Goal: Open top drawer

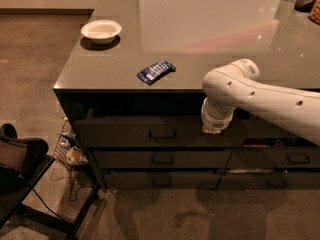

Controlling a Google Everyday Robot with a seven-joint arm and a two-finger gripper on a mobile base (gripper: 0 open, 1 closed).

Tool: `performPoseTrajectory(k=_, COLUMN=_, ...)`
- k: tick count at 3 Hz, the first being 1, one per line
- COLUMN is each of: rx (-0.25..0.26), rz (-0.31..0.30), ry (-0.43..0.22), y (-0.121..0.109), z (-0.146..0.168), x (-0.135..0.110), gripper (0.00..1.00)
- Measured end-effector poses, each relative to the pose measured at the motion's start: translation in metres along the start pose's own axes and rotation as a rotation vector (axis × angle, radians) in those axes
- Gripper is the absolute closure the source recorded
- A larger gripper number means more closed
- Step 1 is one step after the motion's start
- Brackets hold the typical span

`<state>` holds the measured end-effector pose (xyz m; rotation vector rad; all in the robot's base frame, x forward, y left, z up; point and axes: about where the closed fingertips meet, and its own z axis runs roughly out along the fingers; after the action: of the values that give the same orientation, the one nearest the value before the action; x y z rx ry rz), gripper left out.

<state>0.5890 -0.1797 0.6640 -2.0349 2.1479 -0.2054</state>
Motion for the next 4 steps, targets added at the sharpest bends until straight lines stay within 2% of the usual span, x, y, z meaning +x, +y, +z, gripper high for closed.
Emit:
performPoseTrajectory(k=1, rx=0.0, rz=0.0, ry=0.0, y=-0.0005, z=-0.0022, x=-0.0001, gripper=1.0)
performPoseTrajectory(k=4, rx=0.0, rz=0.0, ry=0.0, y=-0.0015, z=-0.007, x=-0.0002, gripper=1.0)
